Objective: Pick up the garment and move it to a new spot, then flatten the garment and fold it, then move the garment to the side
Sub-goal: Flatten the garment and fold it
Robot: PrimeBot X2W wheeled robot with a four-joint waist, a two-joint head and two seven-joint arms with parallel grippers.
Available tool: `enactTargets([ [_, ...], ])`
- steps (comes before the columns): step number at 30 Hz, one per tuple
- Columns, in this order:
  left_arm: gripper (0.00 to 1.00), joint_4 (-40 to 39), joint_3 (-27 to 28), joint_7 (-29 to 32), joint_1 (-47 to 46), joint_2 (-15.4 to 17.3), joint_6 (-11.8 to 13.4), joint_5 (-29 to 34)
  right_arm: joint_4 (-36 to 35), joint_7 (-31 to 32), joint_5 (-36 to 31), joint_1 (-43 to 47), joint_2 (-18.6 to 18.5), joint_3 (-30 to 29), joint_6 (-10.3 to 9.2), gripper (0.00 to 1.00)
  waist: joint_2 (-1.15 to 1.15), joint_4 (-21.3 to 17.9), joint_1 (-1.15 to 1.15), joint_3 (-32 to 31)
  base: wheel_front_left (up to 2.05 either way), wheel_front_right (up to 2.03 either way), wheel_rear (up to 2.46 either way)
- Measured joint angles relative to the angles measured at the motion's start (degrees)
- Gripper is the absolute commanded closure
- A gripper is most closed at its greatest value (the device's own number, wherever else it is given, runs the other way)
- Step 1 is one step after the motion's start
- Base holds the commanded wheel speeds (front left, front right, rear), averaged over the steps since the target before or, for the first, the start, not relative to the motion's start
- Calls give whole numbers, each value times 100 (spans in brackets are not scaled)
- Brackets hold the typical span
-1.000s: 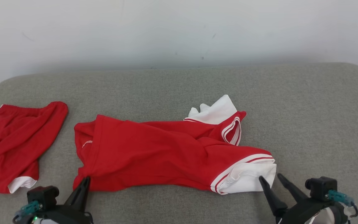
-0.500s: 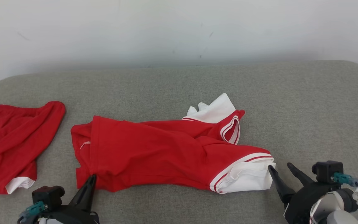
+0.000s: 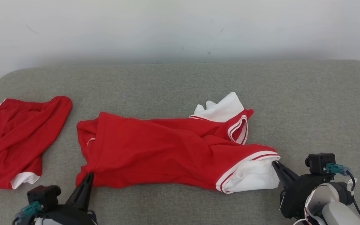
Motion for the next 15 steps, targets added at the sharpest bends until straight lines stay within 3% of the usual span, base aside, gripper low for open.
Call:
enactTargets([
  [8, 100, -65, 114, -1, 163, 30, 49, 0, -517, -135, 123, 97, -62, 13, 148, 100, 0, -170, 0, -51, 0, 0, 0],
  [15, 100, -102, 175, -8, 220, 48, 91, 0, -976, 10, 526, 837, -265, 218, 275, 100, 0, -366, 0, -98, 0, 0, 0],
])
